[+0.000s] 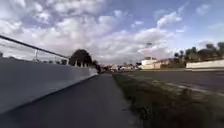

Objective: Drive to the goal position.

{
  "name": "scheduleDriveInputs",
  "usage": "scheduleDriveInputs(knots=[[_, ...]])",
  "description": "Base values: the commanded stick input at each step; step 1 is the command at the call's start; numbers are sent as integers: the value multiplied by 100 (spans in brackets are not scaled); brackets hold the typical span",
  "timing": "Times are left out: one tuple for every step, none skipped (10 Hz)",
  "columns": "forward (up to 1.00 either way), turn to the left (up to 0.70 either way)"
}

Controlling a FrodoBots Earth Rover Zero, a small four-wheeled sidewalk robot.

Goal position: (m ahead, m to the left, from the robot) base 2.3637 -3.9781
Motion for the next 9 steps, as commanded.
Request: scheduleDriveInputs(knots=[[100, 0], [100, 0], [100, 0], [100, 0], [100, 0], [100, 0], [100, 0], [100, 0], [100, 0]])
